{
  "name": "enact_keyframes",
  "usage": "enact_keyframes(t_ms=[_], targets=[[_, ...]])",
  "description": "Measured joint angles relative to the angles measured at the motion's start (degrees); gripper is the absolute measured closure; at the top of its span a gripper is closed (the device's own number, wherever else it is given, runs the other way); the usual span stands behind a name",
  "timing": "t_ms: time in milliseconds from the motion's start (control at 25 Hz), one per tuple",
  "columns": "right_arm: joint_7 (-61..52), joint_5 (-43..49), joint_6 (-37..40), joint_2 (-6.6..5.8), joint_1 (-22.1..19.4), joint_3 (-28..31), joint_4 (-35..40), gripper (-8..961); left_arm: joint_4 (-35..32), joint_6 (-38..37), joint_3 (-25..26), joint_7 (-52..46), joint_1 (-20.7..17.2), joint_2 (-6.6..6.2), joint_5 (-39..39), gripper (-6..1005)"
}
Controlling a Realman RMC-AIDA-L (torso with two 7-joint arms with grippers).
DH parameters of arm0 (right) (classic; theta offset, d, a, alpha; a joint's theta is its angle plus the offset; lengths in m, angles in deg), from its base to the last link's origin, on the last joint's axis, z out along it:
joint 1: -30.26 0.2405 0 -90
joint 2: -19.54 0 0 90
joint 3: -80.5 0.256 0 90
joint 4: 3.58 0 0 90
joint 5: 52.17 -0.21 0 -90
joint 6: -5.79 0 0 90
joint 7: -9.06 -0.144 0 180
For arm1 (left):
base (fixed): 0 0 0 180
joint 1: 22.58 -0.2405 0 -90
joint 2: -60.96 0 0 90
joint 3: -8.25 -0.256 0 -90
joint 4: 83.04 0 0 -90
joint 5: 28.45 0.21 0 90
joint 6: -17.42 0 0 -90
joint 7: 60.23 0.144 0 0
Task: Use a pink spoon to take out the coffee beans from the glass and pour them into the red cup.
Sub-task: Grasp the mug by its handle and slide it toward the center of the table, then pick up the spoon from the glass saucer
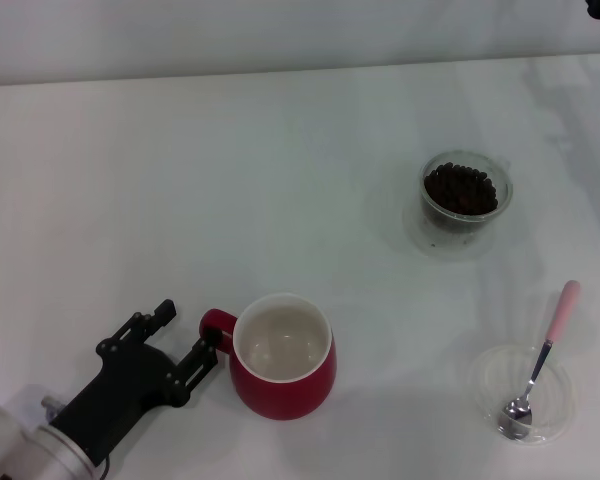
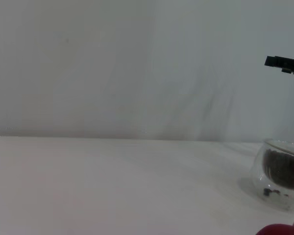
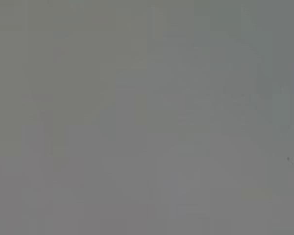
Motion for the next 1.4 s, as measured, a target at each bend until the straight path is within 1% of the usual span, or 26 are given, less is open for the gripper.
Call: enact_keyframes(t_ms=[440,560,720,840,880,1000,1040,1160,1240,1280,1320,1400], targets=[[0.0,0.1,0.0,0.06,0.0,-0.1,-0.3,181,-0.1,-2.3,0.0,0.1,-3.0,-0.12,2.8,335],[0.0,0.2,0.0,0.08,0.0,-0.4,-0.4,182,0.0,-4.1,0.0,0.2,-4.3,-0.19,3.0,335],[0.0,0.2,0.0,0.14,0.1,-1.0,-0.4,183,1.3,-8.0,0.3,0.2,-7.4,-0.28,2.5,335],[-0.2,0.2,0.0,0.20,0.2,-1.7,-0.5,184,2.6,-10.8,0.6,0.2,-9.4,-0.30,1.2,335],[-0.4,0.2,0.0,0.20,0.2,-2.2,-0.5,185,3.5,-12.3,0.6,0.2,-10.5,-0.30,-0.7,335],[-2.8,0.2,0.1,0.18,0.1,-4.3,-0.4,186,4.0,-12.9,0.6,0.2,-11.1,-0.28,-2.1,334],[-4.1,0.2,0.2,0.12,-0.1,-5.1,-0.3,186,4.9,-13.9,0.7,0.2,-11.7,-0.25,-5.2,334],[-11.6,0.2,0.5,-0.37,-1.4,-9.8,0.9,187,6.1,-14.3,0.7,0.4,-11.8,-0.23,-11.2,333],[-18.5,0.2,0.4,-0.91,-2.9,-14.1,2.9,188,6.9,-14.4,0.7,0.6,-11.5,-0.28,-16.0,333],[-26.6,0.2,0.4,-2.12,-5.5,-18.5,5.6,188,7.1,-14.4,0.7,0.6,-11.2,-0.28,-18.1,334],[-26.6,0.2,0.4,-2.12,-5.5,-18.5,5.6,189,7.3,-14.5,0.7,0.7,-10.7,-0.32,-20.1,334],[-34.1,0.2,1.0,-3.86,-8.3,-21.8,7.7,189,7.8,-15.0,0.7,0.7,-9.5,-0.40,-23.1,335]])
